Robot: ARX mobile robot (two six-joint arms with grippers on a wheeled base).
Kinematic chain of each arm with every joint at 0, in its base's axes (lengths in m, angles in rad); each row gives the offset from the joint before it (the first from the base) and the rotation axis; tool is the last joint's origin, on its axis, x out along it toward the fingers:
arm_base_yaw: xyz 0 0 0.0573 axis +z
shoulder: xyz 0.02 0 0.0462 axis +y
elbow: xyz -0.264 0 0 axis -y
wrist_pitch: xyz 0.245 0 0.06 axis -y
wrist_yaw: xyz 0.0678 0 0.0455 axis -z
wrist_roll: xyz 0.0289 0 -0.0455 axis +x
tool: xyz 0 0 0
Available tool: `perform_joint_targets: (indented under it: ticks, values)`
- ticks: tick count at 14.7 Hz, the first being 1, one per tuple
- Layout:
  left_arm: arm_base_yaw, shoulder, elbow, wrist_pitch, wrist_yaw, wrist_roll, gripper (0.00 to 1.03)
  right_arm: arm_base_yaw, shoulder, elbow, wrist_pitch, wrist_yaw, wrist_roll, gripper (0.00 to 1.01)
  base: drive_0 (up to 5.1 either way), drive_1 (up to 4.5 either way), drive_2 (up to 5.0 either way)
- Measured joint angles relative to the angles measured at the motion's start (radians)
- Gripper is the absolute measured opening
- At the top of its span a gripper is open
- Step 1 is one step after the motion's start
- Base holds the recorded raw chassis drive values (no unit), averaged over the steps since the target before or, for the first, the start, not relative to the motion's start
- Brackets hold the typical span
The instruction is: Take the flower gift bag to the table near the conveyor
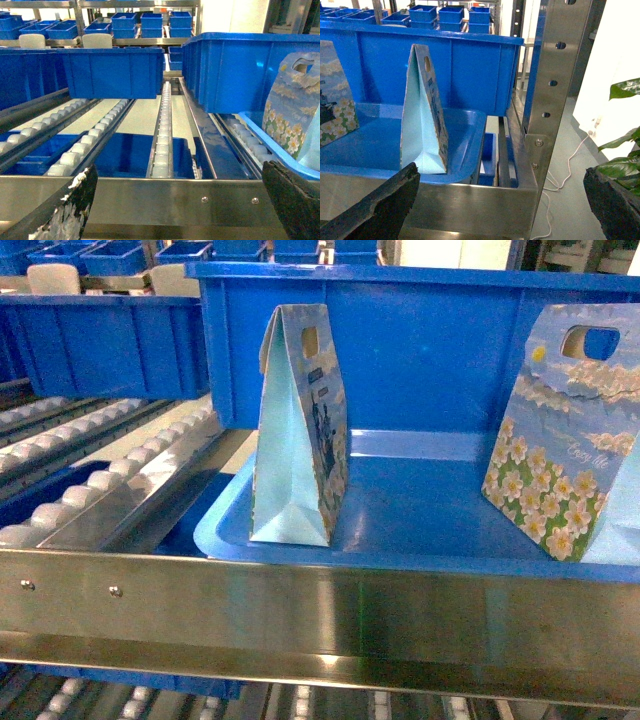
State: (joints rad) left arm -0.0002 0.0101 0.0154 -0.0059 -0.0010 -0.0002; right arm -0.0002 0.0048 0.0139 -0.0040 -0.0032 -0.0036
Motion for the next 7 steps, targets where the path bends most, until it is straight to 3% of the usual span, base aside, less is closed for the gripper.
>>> perform_joint_targets:
  ticks: [7]
  values:
    - [0.000,0.000,0.000,0.000,0.000,0.000,0.98,0.000,0.000,0.000,0.000,0.000,0.000,0.98,0.0,0.00,0.0]
